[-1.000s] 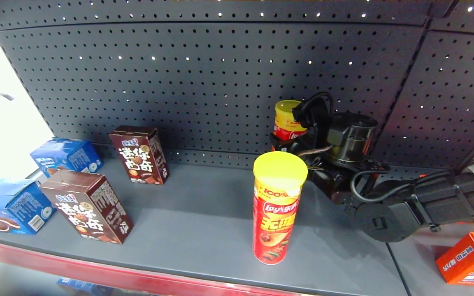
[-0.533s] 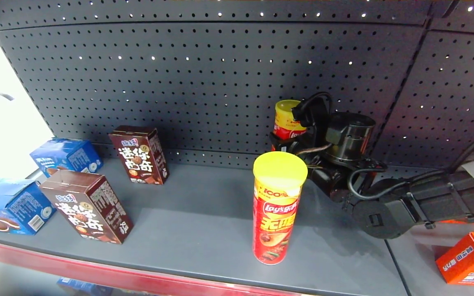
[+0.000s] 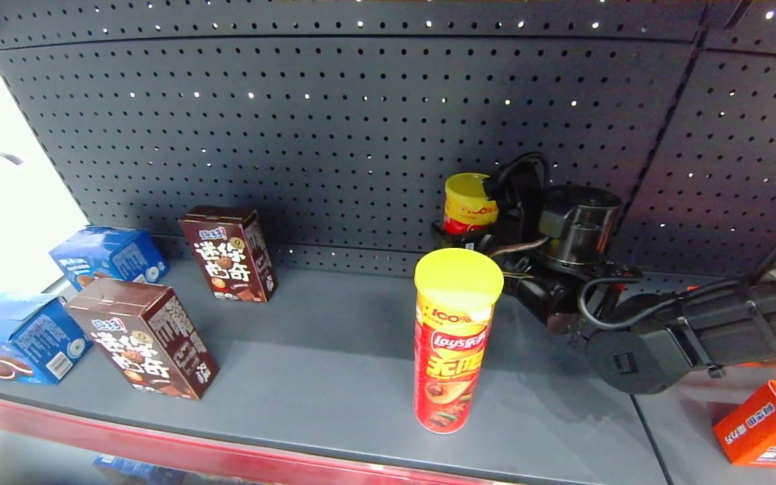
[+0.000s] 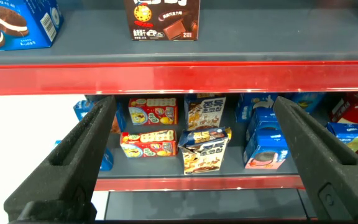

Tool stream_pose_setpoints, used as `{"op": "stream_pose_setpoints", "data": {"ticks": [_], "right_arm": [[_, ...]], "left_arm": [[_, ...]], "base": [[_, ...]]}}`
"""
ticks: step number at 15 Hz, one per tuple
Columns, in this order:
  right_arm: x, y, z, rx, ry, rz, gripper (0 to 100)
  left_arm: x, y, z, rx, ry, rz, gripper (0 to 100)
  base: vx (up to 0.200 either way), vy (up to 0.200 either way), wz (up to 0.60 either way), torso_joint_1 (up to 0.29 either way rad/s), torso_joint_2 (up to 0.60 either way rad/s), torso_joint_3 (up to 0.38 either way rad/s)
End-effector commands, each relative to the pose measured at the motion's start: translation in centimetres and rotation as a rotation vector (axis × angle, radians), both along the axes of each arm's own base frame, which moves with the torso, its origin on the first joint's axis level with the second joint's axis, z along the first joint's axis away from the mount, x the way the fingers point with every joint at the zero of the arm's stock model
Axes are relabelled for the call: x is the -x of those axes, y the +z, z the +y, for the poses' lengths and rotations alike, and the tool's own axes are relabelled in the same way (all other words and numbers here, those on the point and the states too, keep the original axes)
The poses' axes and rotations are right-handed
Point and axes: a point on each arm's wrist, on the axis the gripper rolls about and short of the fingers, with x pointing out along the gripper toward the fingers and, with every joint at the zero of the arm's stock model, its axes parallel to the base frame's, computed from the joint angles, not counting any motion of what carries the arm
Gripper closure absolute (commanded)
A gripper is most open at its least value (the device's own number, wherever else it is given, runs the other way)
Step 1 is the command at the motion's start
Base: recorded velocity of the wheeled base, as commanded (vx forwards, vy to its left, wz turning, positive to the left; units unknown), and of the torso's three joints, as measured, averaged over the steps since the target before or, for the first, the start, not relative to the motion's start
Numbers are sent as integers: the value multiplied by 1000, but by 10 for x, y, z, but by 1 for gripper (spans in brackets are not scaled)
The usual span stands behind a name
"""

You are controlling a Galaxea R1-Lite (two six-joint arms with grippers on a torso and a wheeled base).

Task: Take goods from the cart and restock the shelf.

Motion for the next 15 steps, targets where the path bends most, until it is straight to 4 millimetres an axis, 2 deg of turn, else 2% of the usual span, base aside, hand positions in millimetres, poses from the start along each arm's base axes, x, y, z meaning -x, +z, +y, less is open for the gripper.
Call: {"op": "stream_pose_setpoints", "data": {"ticks": [1,8,15], "right_arm": [[9,5,-10,0,-2,1,0],[45,4,-45,14,-16,42,0],[56,5,-51,4,-12,47,0]], "left_arm": [[0,0,0,0,1,1,0],[0,0,0,0,1,1,0],[0,0,0,0,1,1,0]], "base": [[0,0,0,0,0,0],[0,0,0,0,0,0],[0,0,0,0,0,0]]}}
